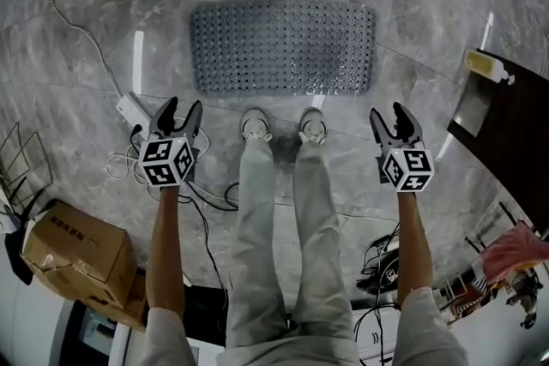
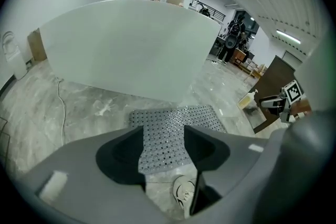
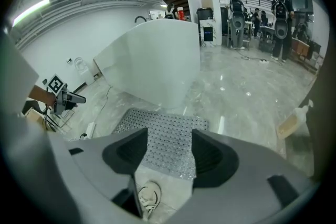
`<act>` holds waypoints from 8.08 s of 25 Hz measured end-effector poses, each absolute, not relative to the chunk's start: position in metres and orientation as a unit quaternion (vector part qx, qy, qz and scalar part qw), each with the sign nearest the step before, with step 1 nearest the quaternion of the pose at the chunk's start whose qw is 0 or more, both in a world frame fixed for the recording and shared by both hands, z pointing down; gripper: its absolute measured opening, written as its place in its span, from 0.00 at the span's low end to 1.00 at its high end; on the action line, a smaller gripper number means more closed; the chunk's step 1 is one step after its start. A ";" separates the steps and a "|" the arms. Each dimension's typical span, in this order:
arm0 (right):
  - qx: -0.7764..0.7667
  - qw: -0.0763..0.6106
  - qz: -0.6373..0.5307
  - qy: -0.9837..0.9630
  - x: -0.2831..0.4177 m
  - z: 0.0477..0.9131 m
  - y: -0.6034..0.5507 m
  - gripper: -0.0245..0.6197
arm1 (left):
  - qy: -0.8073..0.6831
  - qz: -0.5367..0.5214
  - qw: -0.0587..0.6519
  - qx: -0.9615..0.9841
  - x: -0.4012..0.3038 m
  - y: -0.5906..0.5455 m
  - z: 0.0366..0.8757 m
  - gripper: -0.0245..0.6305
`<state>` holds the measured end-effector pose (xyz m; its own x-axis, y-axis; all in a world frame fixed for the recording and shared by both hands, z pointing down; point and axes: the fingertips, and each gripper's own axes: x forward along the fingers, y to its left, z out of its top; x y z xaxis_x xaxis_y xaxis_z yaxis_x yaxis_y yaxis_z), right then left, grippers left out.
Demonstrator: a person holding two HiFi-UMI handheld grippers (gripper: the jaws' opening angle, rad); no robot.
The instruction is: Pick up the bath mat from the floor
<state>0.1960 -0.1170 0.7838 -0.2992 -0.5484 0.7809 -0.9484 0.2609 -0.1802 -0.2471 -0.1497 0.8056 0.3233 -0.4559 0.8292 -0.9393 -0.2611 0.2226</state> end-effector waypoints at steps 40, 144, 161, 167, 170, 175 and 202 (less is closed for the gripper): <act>0.539 0.353 0.394 -0.655 0.269 1.116 -0.122 0.42 | -0.525 0.356 0.387 0.669 -0.325 -0.188 1.116 0.48; 0.470 0.332 0.389 -0.719 0.118 0.833 -0.136 0.07 | -0.467 0.314 0.410 0.718 -0.179 -0.179 0.836 0.07; 0.465 0.313 0.398 -0.727 0.091 0.692 -0.128 0.07 | -0.460 0.319 0.400 0.725 -0.170 -0.171 0.696 0.07; 0.469 0.306 0.387 -0.732 0.089 0.623 -0.129 0.07 | -0.466 0.301 0.396 0.731 -0.165 -0.172 0.630 0.07; 0.471 0.305 0.372 -0.740 0.089 0.589 -0.136 0.07 | -0.469 0.297 0.389 0.736 -0.164 -0.173 0.598 0.07; 0.478 0.296 0.355 -0.747 0.093 0.534 -0.145 0.07 | -0.471 0.292 0.374 0.743 -0.165 -0.174 0.541 0.07; 0.526 0.190 0.239 -0.794 0.112 0.278 -0.195 0.07 | -0.484 0.195 0.259 0.813 -0.131 -0.236 0.275 0.06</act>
<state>0.1122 -0.1954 0.2784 -0.3737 -0.7447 0.5530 -0.9262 0.3314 -0.1797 -0.1307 -0.2360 0.2755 0.4558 -0.6852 0.5681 -0.8876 -0.3973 0.2330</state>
